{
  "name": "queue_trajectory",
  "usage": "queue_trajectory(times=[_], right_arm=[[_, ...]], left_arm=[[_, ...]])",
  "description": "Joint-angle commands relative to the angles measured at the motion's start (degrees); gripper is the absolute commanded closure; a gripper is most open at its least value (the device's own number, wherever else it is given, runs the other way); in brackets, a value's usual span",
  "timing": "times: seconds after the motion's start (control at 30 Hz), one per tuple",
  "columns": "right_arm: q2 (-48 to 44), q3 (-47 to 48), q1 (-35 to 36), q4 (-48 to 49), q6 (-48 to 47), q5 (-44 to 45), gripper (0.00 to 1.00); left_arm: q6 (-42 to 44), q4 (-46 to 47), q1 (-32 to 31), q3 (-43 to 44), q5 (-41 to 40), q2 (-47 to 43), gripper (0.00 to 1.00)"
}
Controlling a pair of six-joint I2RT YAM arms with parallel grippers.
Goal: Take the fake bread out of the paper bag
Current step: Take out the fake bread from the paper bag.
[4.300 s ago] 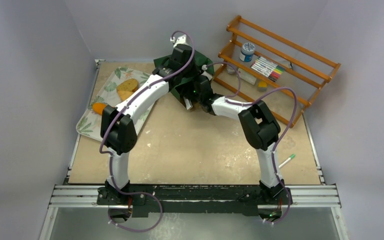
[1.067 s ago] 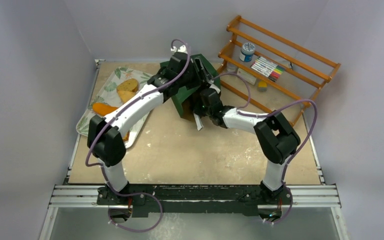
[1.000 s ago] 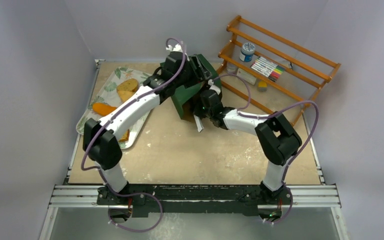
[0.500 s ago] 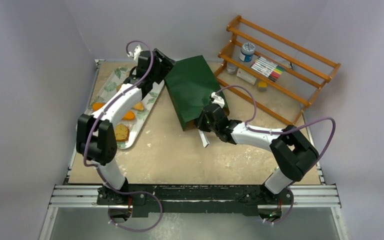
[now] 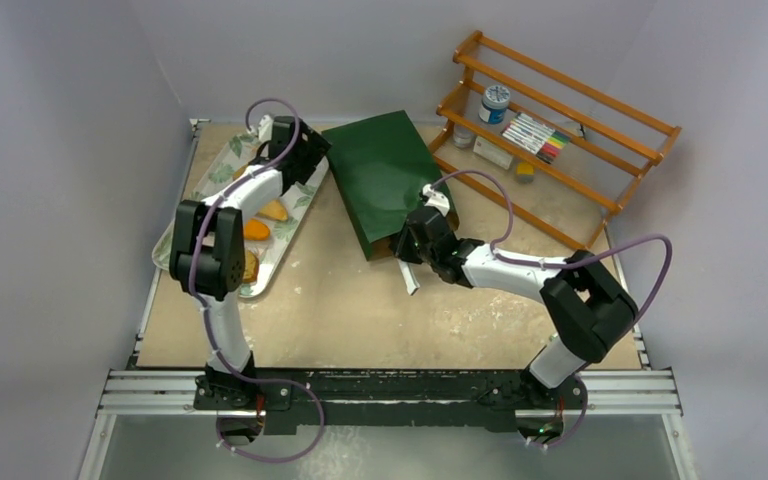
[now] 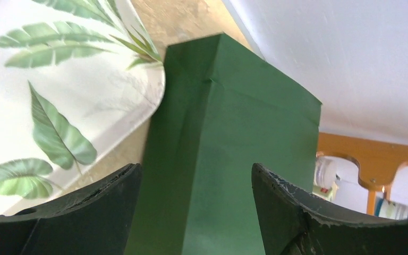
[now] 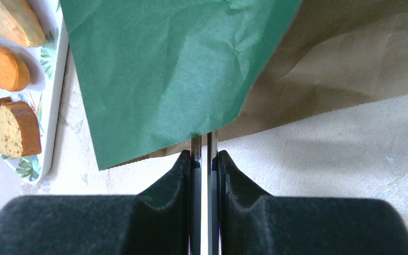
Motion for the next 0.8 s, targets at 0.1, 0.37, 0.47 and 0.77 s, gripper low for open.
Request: queue_trajectory(times=[0.1,0.37,0.47,0.77], right_arm=[[1.67,5.05,0.04,0.91,-1.45,0.96,0.83],[2.56,5.27,0.04,0.11,-1.79,-0.38,0.82],[2.99,5.29,0.04,-0.01,-1.78,-0.49,0.82],[4.60,7.96,0.05,-0.99,-2.08,-0.84,0.82]], left_arm=[[-1.18,5.88,1.96,5.18,1.98,4.97,0.24],[-0.18,4.97,2.32,13.34,3.06,12.79,0.23],[0.02,4.78,2.32,15.45,3.09,14.95,0.24],[-0.04,8.50,2.41,17.19,5.09,19.26,0.58]])
